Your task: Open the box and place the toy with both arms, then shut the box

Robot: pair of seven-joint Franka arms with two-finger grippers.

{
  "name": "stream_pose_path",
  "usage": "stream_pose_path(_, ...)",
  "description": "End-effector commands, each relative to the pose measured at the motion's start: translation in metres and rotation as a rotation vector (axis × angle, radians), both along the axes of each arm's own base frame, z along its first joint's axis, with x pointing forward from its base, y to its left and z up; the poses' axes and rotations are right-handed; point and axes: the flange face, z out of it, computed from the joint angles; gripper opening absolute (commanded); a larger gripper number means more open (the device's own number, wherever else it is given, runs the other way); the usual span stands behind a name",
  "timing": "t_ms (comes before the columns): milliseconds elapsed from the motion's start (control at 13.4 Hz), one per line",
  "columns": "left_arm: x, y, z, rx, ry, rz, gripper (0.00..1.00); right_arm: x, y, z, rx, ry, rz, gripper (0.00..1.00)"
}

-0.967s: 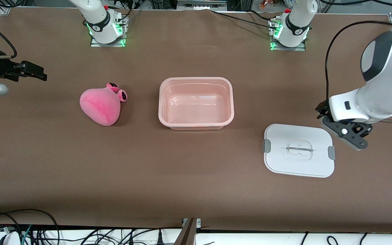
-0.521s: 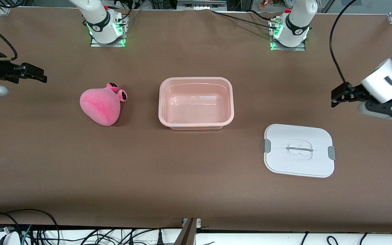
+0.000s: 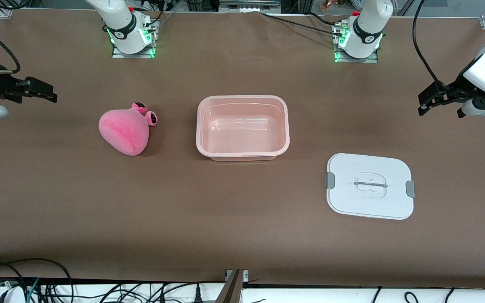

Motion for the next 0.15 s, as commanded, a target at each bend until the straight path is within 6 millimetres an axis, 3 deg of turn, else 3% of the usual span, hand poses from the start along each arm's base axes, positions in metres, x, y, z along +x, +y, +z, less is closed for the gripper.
stream_pose_path(0,-0.0036,0.0006,-0.0037,0.007,-0.007,0.010,1.00,-0.0037,0.0003,0.0092,-0.010,-0.018,-0.004,1.00)
stream_pose_path(74,-0.0031,0.0006,-0.0038,0.007,-0.007,0.010,1.00,-0.0037,0.0012,0.0092,-0.010,-0.018,-0.002,1.00)
